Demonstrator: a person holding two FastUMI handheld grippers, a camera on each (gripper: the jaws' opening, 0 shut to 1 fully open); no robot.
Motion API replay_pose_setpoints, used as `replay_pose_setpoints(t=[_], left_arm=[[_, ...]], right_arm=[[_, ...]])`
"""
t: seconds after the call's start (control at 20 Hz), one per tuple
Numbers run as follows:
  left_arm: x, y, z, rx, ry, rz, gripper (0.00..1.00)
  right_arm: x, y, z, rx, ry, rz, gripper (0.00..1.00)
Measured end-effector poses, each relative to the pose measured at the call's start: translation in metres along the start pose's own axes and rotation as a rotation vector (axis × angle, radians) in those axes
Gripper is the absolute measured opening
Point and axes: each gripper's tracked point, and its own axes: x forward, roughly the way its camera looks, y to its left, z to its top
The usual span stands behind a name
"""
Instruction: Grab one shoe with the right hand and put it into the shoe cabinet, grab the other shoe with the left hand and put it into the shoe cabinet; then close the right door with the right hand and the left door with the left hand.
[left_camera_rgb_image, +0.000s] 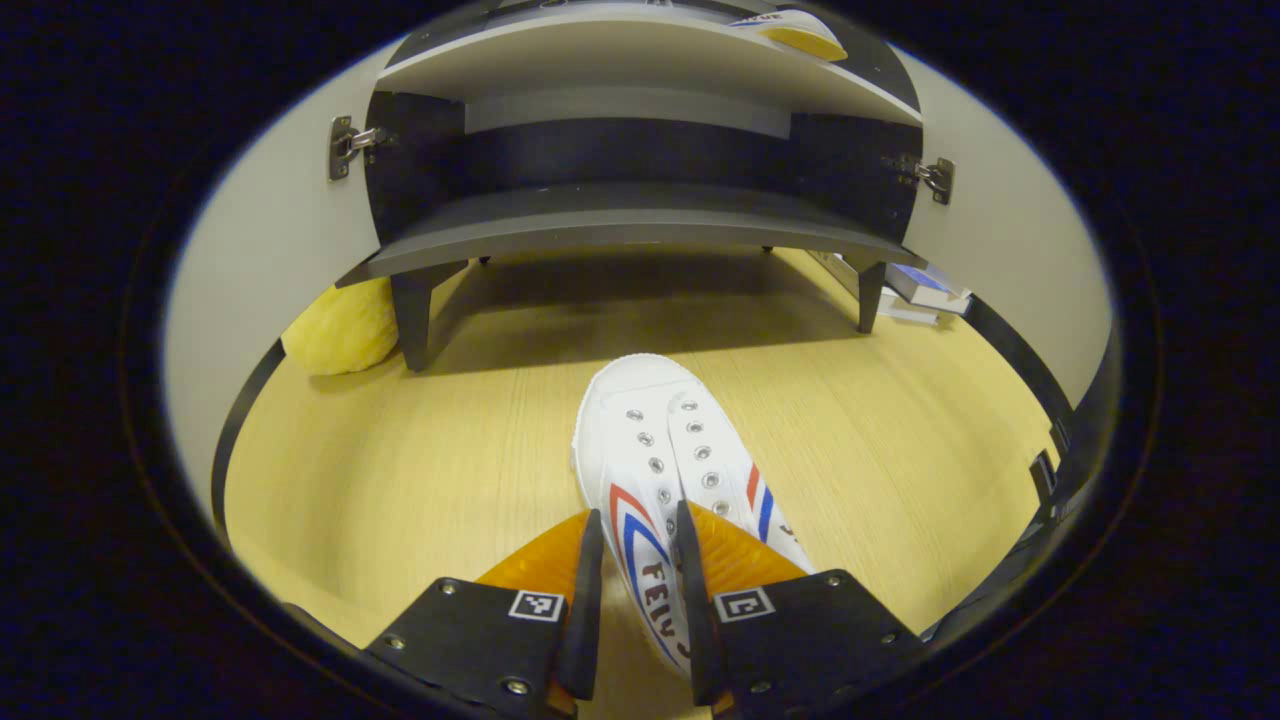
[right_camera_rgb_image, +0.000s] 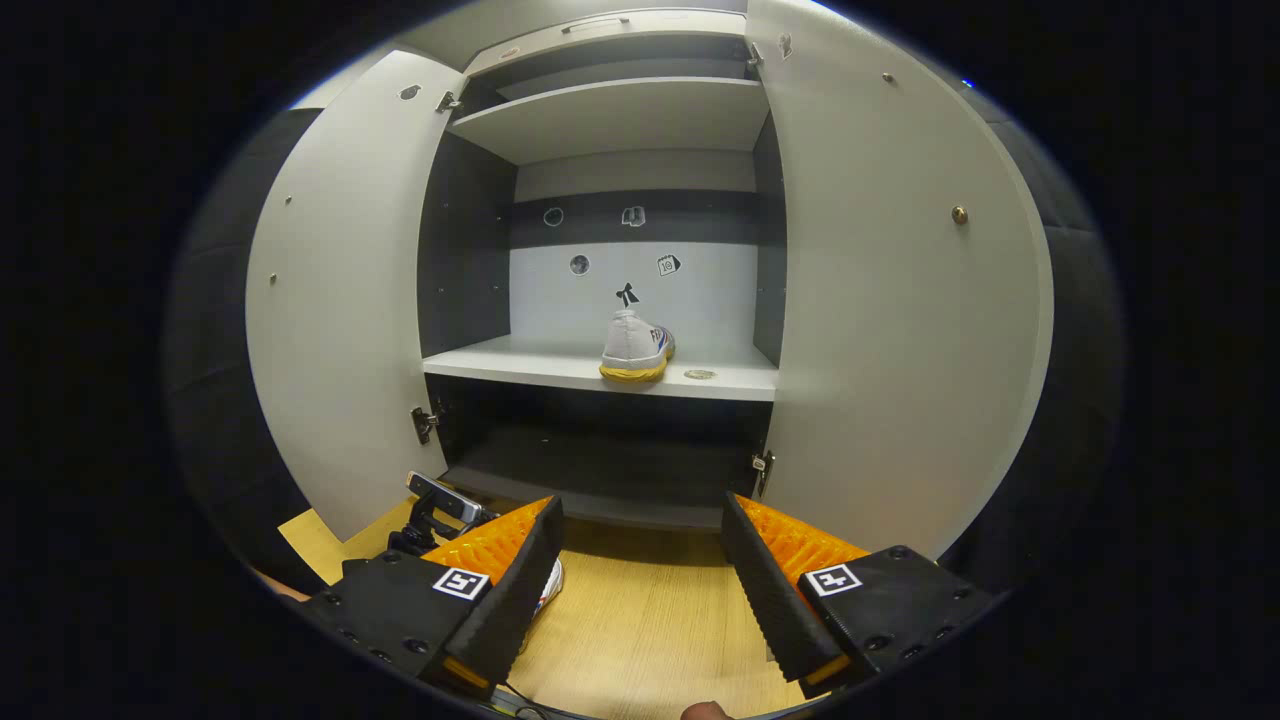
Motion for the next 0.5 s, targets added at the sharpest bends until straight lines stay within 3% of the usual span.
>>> replay_pose_setpoints(t=[0.05,0.15,0.2,0.5], left_arm=[[-0.003,-0.001,-0.001,-0.021,-0.006,0.002,0.24],[-0.006,0.005,0.004,-0.02,-0.031,0.027,0.19],[0.005,0.003,0.001,-0.022,-0.037,0.033,0.03],[-0.015,0.009,0.025,-0.064,-0.117,0.032,0.02]], right_arm=[[-0.001,0.001,-0.001,-0.002,0.002,0.002,0.99],[0.0,0.003,-0.002,-0.011,0.007,0.001,0.99],[0.0,0.005,-0.002,-0.014,0.007,0.003,0.99],[-0.007,0.007,0.005,-0.044,-0.01,0.001,0.99]])
